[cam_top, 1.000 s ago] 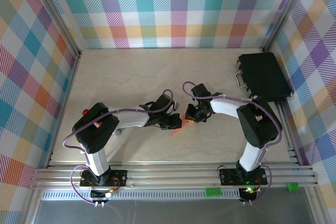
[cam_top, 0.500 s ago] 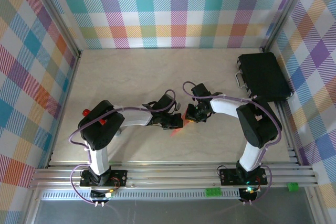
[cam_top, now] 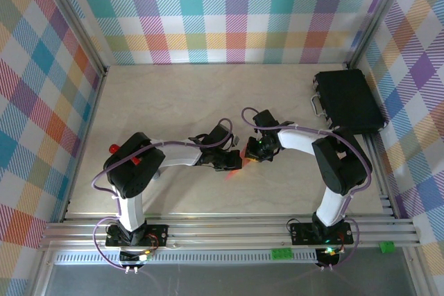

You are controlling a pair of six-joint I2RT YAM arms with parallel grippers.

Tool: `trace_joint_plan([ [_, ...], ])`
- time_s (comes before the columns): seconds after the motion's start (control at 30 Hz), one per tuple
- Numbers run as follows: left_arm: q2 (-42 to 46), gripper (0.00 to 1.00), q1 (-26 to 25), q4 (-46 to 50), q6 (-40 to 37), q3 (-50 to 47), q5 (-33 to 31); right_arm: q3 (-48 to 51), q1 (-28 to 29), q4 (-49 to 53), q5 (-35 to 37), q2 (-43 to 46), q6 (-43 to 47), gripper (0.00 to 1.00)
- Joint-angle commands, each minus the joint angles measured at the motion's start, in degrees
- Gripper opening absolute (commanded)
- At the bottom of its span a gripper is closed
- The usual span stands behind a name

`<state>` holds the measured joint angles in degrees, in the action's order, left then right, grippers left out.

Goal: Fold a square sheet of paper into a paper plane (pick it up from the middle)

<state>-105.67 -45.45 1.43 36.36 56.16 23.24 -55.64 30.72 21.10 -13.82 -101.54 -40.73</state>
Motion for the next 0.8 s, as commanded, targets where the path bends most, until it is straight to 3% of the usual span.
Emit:
trace_joint_plan([
  [0.0, 4.4, 0.07, -1.3, 2.2, -0.4, 0.7, -0.8, 1.3, 0.3, 3.0, 2.8, -4.2, 0.1, 0.14],
  [0.33, 6.2, 0.07, -2.3, -1.1, 4.0, -4.7, -1.7, 1.3, 0.2, 3.0, 2.7, -4.9, 0.0, 0.14],
  [0.77, 3.1, 0.06, -1.4, -0.8, 4.1, -4.0, -3.0, 1.4, 0.0, 3.2, 2.7, -5.0, 0.0, 0.14],
])
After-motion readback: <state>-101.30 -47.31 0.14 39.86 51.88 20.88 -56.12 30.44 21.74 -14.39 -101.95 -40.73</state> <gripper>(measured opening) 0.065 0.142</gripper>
